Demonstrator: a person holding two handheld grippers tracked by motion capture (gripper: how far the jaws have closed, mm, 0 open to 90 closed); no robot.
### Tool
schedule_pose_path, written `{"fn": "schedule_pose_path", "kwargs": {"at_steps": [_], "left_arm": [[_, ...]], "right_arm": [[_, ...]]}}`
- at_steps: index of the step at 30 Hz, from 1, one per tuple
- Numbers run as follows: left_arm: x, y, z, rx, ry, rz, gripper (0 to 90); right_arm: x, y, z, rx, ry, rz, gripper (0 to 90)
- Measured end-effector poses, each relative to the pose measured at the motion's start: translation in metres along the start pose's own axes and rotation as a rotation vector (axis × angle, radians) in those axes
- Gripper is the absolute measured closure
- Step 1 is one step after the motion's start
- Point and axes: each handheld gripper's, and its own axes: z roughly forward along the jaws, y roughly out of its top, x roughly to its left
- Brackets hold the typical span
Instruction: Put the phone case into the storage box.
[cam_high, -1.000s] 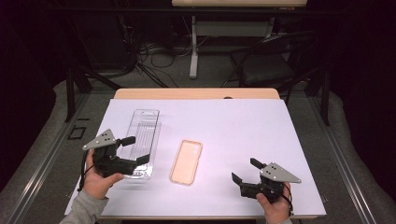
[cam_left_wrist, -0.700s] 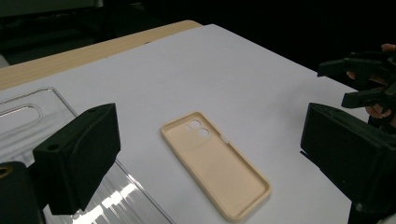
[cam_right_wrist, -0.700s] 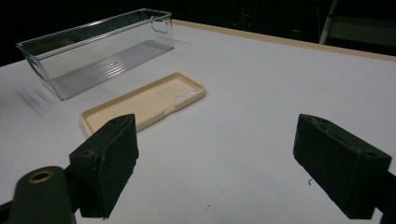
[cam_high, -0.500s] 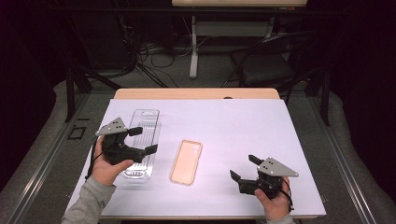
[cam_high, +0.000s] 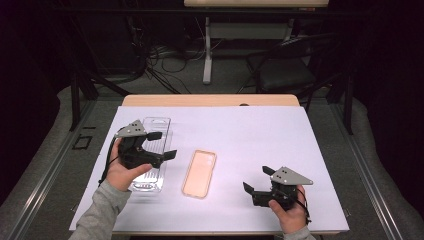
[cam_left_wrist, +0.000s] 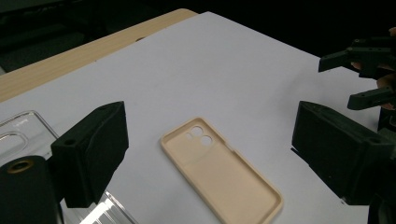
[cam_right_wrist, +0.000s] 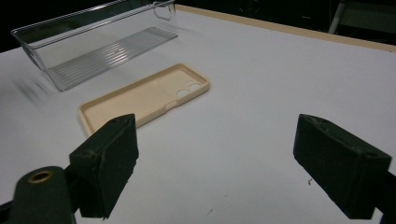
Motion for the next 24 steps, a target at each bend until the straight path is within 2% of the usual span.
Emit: {"fn": "schedule_pose_path", "kwargs": {"at_steps": [6, 15, 16, 17, 21, 24], "left_arm": [[0.000, -0.004, -0.008, -0.021, 0.012, -0.003, 12.5], [0.005, -0.007, -0.017, -0.046, 0.039, -0.015, 13.9], [0.006, -0.008, -0.018, -0.051, 0.043, -0.020, 14.7], [0.007, -0.008, -0.019, -0.053, 0.049, -0.022, 14.7], [0.009, -0.008, -0.022, -0.057, 0.059, -0.029, 14.7], [0.010, -0.008, -0.024, -0.062, 0.064, -0.033, 14.7]], "right_arm": [[0.001, 0.008, 0.002, 0.012, 0.001, -0.029, 13.9], [0.004, 0.034, 0.017, 0.050, 0.047, -0.045, 13.9], [0.005, 0.041, 0.022, 0.074, 0.087, -0.048, 14.4], [0.006, 0.045, 0.026, 0.083, 0.107, -0.050, 14.6], [0.010, 0.058, 0.039, 0.123, 0.157, -0.069, 14.6], [0.016, 0.065, 0.049, 0.143, 0.171, -0.101, 14.5]]}}
